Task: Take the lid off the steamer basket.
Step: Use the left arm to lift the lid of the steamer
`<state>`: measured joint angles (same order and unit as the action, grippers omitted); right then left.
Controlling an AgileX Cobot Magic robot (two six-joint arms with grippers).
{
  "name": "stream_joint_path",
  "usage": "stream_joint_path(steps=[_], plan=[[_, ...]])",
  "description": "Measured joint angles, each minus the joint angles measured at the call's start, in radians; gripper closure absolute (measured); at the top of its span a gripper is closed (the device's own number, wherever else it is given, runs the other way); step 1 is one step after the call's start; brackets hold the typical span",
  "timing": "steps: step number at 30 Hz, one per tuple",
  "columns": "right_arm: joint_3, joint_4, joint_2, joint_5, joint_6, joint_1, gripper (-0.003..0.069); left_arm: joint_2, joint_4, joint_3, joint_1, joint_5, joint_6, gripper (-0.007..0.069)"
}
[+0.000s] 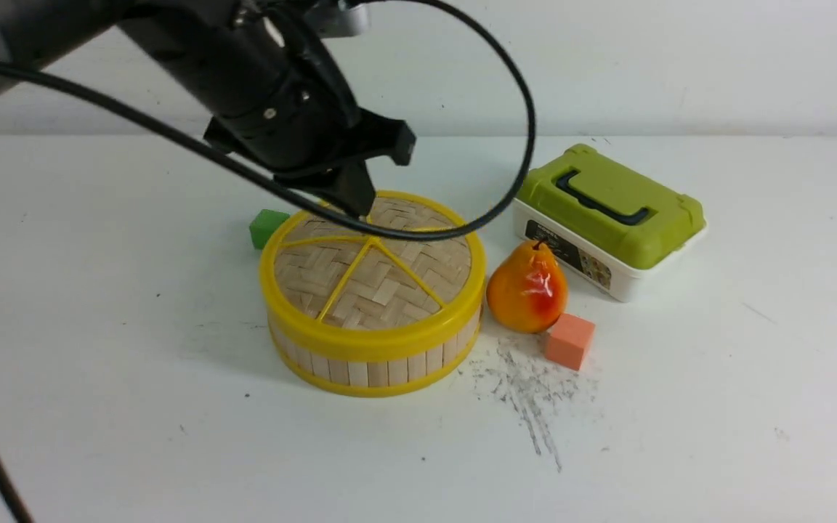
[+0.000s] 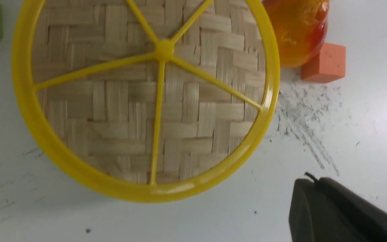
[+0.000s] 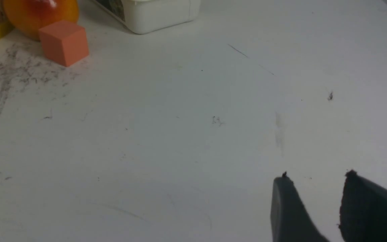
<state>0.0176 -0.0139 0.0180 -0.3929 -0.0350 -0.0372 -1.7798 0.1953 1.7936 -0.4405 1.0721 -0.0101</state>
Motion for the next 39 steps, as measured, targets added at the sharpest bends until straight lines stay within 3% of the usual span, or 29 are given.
stream_joint_path(steps=[6,8,12,13,15,18,25,33,39], plan=[[0.0,0.0,0.0,0.0,0.0,0.0,0.0419,-0.148,-0.148,0.189,-0.06,0.051,-0.092,0.0626],[0.0,0.0,0.0,0.0,0.0,0.0,0.0419,-0.205,-0.211,0.254,-0.066,0.06,-0.121,0.0581],[0.0,0.0,0.0,0.0,0.0,0.0,0.0419,-0.29,-0.315,0.328,-0.067,0.063,-0.174,0.0375],[0.0,0.0,0.0,0.0,0.0,0.0,0.0419,-0.29,-0.319,0.328,-0.067,0.063,-0.175,0.0375],[0.0,0.0,0.0,0.0,0.0,0.0,0.0419,-0.318,-0.352,0.334,-0.067,0.06,-0.182,0.0266],[0.0,0.0,0.0,0.0,0.0,0.0,0.0419,-0.353,-0.36,0.334,-0.067,0.045,-0.185,0.019],[0.0,0.0,0.0,0.0,0.0,0.0,0.0419,-0.389,-0.367,0.334,-0.067,-0.006,-0.197,0.0173],[0.0,0.0,0.0,0.0,0.0,0.0,0.0419,-0.398,-0.381,0.336,-0.064,-0.036,-0.225,0.026],[0.0,0.0,0.0,0.0,0.0,0.0,0.0419,-0.429,-0.363,0.337,-0.043,-0.037,-0.259,0.0284]])
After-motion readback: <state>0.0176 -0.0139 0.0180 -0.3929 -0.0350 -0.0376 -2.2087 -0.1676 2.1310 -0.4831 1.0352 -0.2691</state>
